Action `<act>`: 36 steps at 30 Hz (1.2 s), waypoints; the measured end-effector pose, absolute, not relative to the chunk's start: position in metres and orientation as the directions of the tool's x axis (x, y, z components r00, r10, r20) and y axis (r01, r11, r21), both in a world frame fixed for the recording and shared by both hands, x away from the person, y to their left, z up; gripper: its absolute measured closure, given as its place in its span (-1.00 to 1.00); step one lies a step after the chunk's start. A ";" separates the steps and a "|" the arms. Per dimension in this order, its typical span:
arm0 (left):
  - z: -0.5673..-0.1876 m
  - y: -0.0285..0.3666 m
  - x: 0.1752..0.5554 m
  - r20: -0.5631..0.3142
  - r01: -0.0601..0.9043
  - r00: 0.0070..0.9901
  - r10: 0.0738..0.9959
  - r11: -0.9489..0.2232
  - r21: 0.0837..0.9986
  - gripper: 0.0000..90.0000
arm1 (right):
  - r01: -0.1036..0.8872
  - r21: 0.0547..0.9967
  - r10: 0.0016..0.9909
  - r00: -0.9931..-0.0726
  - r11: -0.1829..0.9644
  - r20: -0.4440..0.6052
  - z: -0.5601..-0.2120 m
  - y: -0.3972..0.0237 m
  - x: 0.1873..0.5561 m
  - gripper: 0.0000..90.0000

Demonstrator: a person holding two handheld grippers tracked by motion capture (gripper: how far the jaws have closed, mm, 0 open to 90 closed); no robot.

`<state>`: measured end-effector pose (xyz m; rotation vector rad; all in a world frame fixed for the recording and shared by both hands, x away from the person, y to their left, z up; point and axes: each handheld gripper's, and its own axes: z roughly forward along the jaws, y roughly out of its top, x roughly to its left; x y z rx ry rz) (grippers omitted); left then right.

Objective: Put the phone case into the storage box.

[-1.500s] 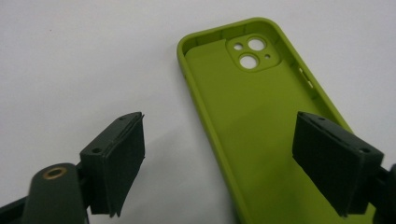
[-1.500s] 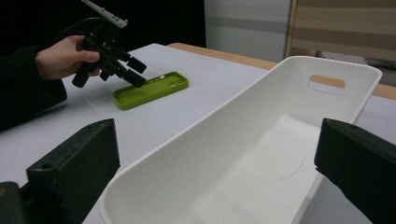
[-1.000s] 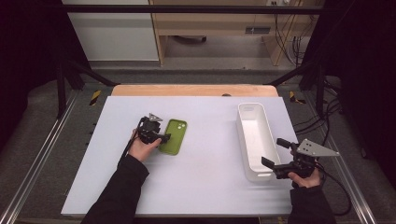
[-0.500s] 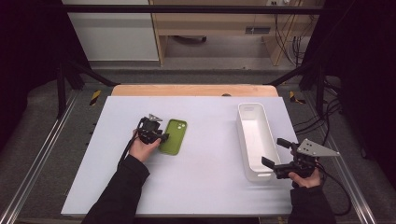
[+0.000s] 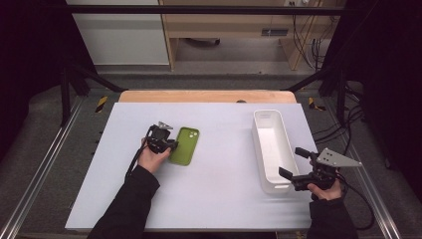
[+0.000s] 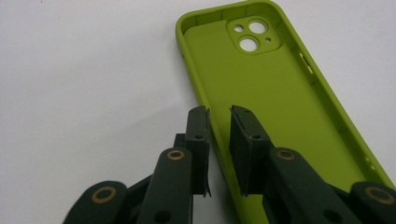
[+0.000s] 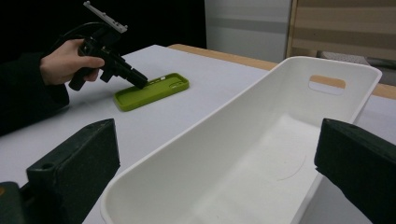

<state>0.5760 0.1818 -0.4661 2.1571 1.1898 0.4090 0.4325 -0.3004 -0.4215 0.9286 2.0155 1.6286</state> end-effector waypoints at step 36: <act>-0.466 0.179 0.576 0.006 0.637 0.520 0.854 -0.393 0.663 0.95 | 0.248 0.963 0.700 -0.706 0.102 0.107 -0.421 -0.302 0.432 -0.99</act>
